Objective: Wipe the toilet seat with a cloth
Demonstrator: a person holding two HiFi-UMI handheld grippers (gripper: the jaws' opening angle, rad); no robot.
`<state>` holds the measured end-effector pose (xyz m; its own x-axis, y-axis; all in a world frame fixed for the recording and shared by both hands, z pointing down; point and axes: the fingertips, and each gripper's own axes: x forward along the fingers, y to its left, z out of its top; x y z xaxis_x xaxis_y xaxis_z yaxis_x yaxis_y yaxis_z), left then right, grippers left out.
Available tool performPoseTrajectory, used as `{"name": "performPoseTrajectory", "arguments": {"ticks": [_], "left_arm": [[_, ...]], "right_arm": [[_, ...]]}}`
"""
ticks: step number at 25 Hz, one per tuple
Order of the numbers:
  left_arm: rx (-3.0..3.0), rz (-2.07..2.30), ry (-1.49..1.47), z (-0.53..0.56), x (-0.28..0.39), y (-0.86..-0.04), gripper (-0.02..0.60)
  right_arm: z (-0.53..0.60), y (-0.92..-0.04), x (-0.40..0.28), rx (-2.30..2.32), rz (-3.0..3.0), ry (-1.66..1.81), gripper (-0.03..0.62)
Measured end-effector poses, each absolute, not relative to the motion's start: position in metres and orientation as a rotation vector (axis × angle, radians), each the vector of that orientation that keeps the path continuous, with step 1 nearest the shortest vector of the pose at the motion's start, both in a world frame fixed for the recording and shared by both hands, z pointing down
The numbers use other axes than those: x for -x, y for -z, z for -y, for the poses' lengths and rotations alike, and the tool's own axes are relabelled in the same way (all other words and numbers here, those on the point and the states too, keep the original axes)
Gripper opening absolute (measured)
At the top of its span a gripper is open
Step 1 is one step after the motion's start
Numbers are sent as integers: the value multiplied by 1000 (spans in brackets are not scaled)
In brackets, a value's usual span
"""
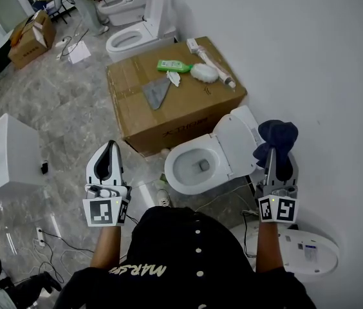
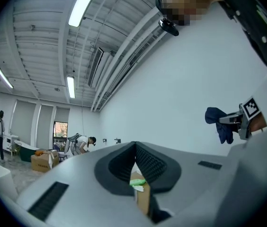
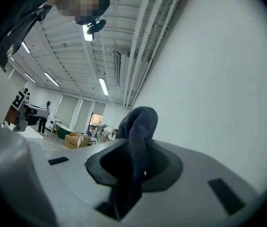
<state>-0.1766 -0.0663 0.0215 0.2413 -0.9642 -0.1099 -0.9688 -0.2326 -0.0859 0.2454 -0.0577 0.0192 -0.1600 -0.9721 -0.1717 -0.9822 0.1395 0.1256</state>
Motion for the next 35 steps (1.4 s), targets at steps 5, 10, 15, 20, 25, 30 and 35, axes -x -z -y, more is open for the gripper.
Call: {"name": "performPoseTrajectory", "arguments": {"ticks": [5, 10, 15, 20, 25, 30, 35], "left_arm": [[2337, -1877, -24, 67, 191, -30, 9], [2321, -1885, -15, 68, 196, -29, 9], [2330, -1869, -29, 67, 188, -24, 9], [2326, -1852, 2, 67, 188, -26, 9], [2331, -1866, 1, 68, 186, -26, 9], [2334, -1850, -19, 69, 182, -23, 9], [2336, -1856, -9, 69, 184, -27, 9]], "right_arm": [[60, -26, -248, 2010, -2331, -298, 80], [62, -29, -250, 1998, -2318, -242, 79], [62, -31, -245, 1992, -2333, -250, 78], [64, -31, -241, 1989, -2347, -261, 78], [65, -30, -240, 1984, -2352, -269, 78], [65, -30, -239, 1985, -2357, -272, 78], [67, -31, -236, 1980, -2368, -279, 78]]}}
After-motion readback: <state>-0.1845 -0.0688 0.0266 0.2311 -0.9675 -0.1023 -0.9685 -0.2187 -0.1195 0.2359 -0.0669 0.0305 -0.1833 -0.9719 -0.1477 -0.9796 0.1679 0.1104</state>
